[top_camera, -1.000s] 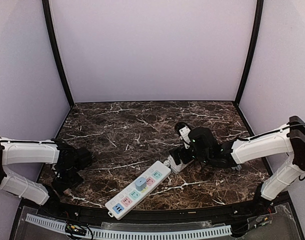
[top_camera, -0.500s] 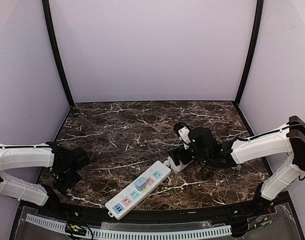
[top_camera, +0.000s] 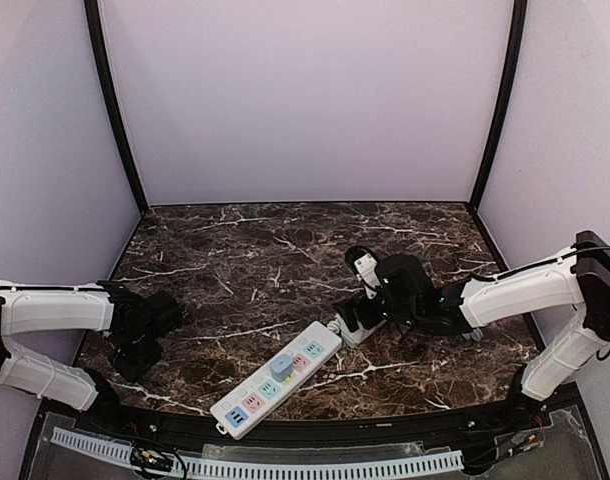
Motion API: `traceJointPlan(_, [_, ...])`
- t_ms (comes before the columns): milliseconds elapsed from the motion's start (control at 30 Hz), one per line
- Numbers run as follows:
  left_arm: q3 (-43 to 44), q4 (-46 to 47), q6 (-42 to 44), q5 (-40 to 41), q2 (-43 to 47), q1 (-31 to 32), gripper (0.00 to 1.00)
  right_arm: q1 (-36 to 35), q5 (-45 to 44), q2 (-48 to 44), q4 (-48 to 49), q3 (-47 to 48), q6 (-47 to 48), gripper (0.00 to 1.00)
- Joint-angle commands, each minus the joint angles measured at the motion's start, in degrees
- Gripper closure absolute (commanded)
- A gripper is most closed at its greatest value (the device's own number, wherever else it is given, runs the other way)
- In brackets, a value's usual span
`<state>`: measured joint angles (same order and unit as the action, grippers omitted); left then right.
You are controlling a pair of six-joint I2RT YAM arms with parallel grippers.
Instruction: Insert the plug
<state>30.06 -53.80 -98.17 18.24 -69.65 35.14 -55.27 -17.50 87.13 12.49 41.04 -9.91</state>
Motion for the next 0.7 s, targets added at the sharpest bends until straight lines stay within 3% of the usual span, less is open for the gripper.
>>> traceJointPlan(0, [2.05,0.23,4.27,1.50,-3.61,-0.51,0.68,0.36,1.14,0.67,0.43,0.80,-0.02,0.01])
traceJointPlan(367, [8.94,1.20,17.78,2.81,-13.14,-0.50,0.79,0.33,-0.19,1.02,0.11,1.06,-0.28,0.01])
traceJointPlan(667, [9.02,10.74,30.98,2.27,-13.72,1.20,0.89,0.33,-0.70,0.84,0.03,1.06,-0.79,0.02])
